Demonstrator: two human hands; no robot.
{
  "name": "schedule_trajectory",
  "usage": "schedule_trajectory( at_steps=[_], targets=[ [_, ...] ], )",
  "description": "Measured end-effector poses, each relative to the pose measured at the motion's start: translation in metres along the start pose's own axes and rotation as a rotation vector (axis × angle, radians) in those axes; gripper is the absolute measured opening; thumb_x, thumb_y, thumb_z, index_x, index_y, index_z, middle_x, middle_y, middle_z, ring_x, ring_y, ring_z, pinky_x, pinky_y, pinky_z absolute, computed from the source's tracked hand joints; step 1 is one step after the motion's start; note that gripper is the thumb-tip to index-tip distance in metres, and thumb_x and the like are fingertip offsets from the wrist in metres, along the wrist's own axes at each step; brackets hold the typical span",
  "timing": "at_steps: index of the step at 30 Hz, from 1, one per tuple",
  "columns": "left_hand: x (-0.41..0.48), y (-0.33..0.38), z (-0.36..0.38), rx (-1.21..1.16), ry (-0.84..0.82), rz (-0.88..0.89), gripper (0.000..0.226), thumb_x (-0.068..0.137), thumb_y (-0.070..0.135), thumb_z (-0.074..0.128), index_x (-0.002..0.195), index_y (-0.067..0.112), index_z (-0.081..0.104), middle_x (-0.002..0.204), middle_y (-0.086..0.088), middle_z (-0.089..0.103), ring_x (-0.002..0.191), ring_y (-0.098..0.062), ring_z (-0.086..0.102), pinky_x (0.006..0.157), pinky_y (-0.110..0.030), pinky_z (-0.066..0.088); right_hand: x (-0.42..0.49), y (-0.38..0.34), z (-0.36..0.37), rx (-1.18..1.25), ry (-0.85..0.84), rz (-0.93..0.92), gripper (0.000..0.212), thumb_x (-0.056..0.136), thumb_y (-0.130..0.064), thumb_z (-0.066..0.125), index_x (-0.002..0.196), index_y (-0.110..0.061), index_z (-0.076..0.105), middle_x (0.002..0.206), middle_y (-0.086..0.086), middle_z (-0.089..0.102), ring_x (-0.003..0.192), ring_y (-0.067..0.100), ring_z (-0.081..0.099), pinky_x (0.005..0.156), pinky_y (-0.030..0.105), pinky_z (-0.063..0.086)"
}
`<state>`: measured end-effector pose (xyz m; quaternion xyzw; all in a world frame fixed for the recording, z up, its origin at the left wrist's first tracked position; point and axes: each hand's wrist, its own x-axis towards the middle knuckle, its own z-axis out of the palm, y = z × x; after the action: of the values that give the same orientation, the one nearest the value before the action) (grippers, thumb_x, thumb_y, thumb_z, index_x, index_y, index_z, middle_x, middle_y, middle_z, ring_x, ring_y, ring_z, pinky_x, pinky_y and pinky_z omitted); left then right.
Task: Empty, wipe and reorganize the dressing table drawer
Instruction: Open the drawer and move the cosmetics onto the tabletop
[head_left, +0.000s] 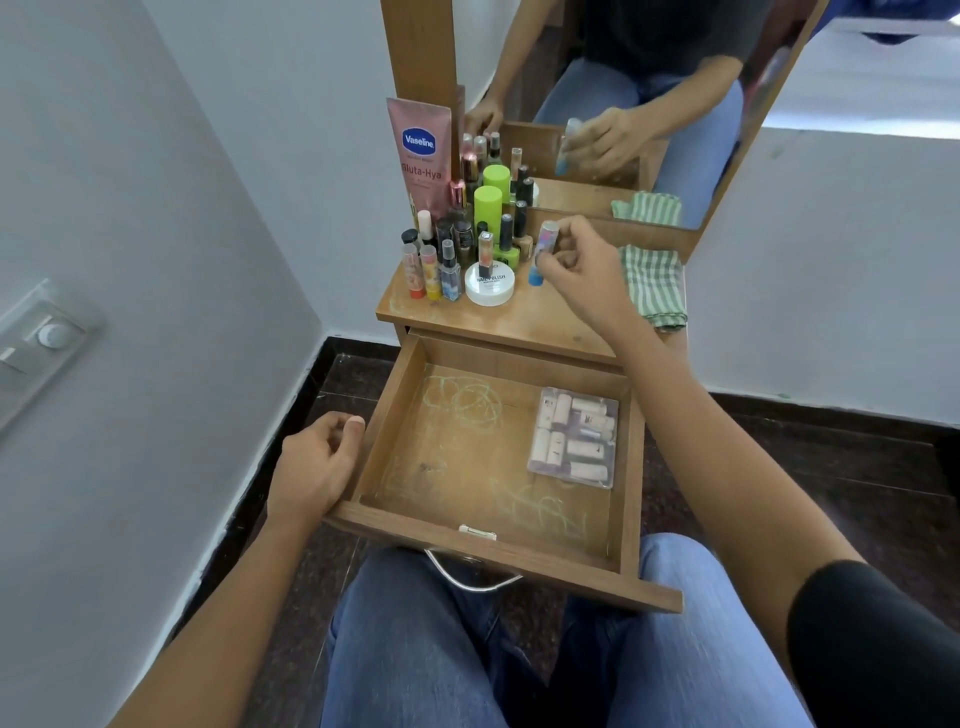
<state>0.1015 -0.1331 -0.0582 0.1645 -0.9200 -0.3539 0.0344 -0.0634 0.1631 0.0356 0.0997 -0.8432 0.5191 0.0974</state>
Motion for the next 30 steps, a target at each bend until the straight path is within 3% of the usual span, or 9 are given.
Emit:
schedule_trajectory(
  at_steps=[3, 6, 13, 19, 30],
  targets=[
    [-0.001, 0.001, 0.000, -0.001, 0.004, 0.005, 0.024, 0.100, 0.040, 0.046, 0.096, 0.028, 0.066, 0.077, 0.011, 0.066, 0.075, -0.007, 0.061, 0.059, -0.022, 0.039, 0.016, 0.011, 0.014, -0.007, 0.052, 0.041, 0.008, 0.087, -0.012, 0.058, 0.090, -0.011, 0.051, 0.076, -0.006, 0.055, 0.061, 0.006, 0.046, 0.060, 0.023, 0.041],
    [-0.001, 0.002, -0.001, 0.004, 0.006, 0.001, 0.024, 0.100, 0.041, 0.046, 0.096, 0.029, 0.066, 0.078, 0.011, 0.066, 0.074, -0.006, 0.060, 0.059, -0.023, 0.040, 0.020, 0.019, 0.024, 0.001, 0.079, 0.061, 0.011, 0.087, -0.015, 0.060, 0.095, -0.010, 0.054, 0.083, 0.000, 0.061, 0.067, 0.009, 0.052, 0.068, 0.032, 0.048],
    [0.000, 0.001, -0.001, 0.009, -0.008, 0.008, 0.030, 0.100, 0.042, 0.045, 0.104, 0.023, 0.068, 0.082, 0.009, 0.067, 0.075, -0.007, 0.061, 0.062, -0.024, 0.043, 0.017, 0.011, 0.034, 0.035, 0.089, -0.030, 0.015, 0.087, -0.012, 0.061, 0.100, -0.005, 0.059, 0.077, -0.010, 0.056, 0.062, -0.007, 0.049, 0.062, 0.011, 0.042],
    [0.000, 0.000, -0.001, 0.021, 0.010, 0.000, 0.029, 0.100, 0.043, 0.045, 0.104, 0.025, 0.068, 0.081, 0.011, 0.066, 0.074, -0.006, 0.060, 0.060, -0.025, 0.043, 0.019, 0.007, 0.041, -0.026, -0.064, -0.078, 0.012, 0.087, -0.010, 0.060, 0.098, -0.006, 0.056, 0.082, 0.002, 0.059, 0.066, 0.005, 0.049, 0.064, 0.019, 0.044],
    [-0.001, 0.003, -0.002, 0.003, 0.000, 0.004, 0.028, 0.099, 0.041, 0.045, 0.100, 0.025, 0.067, 0.077, 0.007, 0.067, 0.072, -0.009, 0.061, 0.063, -0.028, 0.047, 0.017, 0.004, 0.048, -0.076, -0.026, -0.041, 0.019, 0.092, -0.019, 0.060, 0.099, -0.003, 0.055, 0.079, -0.001, 0.056, 0.063, 0.002, 0.047, 0.060, 0.014, 0.042]
  ],
)
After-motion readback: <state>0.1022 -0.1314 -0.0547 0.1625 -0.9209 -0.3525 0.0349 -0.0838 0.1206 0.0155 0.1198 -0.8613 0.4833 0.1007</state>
